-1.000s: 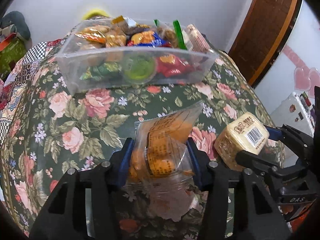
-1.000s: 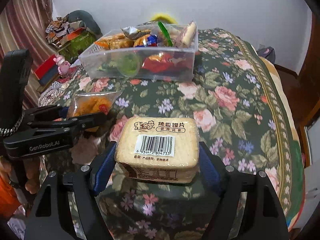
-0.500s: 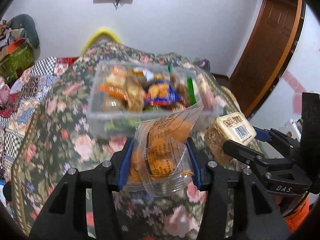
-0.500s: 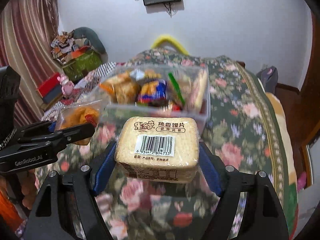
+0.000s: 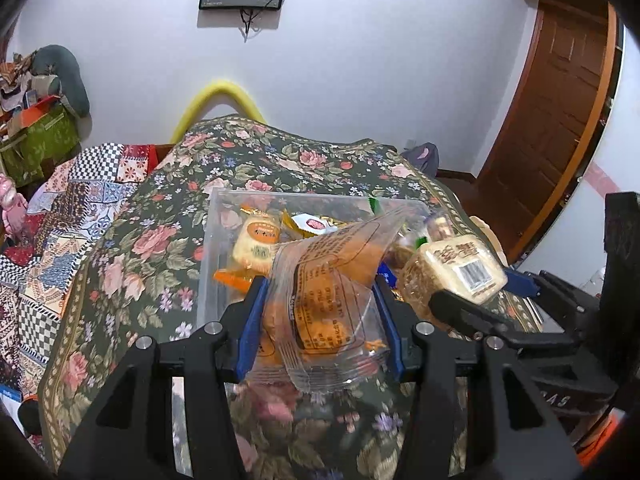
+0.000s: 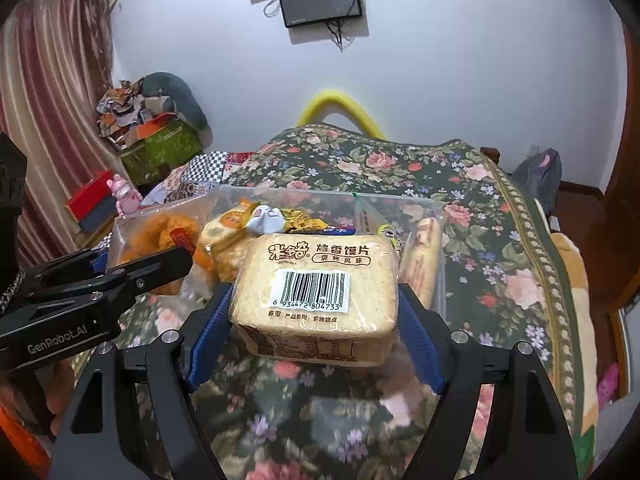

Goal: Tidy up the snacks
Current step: 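Lower the pastry bag into the box with the left tool while the right places the biscuit pack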

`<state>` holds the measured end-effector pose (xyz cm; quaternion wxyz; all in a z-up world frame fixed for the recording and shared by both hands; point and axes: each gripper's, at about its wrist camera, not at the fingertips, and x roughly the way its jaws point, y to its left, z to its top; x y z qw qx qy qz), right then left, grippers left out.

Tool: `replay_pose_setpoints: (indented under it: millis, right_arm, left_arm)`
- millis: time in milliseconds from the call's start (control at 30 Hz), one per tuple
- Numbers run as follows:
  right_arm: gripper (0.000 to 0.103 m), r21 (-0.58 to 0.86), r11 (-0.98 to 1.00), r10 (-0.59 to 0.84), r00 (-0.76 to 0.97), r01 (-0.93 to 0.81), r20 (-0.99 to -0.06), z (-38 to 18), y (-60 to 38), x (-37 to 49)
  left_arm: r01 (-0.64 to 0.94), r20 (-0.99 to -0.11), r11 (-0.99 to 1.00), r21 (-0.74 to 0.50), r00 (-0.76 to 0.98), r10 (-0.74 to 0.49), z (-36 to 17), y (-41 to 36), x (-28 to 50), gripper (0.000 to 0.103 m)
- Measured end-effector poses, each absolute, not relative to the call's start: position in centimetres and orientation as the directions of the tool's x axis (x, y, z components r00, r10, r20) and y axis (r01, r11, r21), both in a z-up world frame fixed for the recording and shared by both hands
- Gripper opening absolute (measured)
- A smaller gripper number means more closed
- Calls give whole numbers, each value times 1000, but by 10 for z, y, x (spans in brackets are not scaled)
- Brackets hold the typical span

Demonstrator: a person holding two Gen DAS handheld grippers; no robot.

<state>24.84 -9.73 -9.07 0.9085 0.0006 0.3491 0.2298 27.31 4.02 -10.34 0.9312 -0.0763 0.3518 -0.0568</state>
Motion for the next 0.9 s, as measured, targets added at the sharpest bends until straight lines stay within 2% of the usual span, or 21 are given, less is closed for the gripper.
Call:
replay_pose_setpoints:
  millis: [167,367,600,900]
  right_arm:
    - [76,179,899,412,635,-399,-654,-99,-92,265]
    - [78,135,901,391,637,-412,-664,-100,-83,267]
    - [83,169,900,397,594,-402,-699,-104,-93,267]
    - [83,147,896,408,648,-419,-644,-66,-106,238]
  left_arm:
    - [23,-662,984,-177,737,-136,-112,45,294,51]
    - [1,-677,984,-179,725,-125,-120,47,304,52]
    - [17,-693,978,-209,703,-160,-125,50,300,64]
    - [47,-661,977,-207,729,-175,-99,45,272,64]
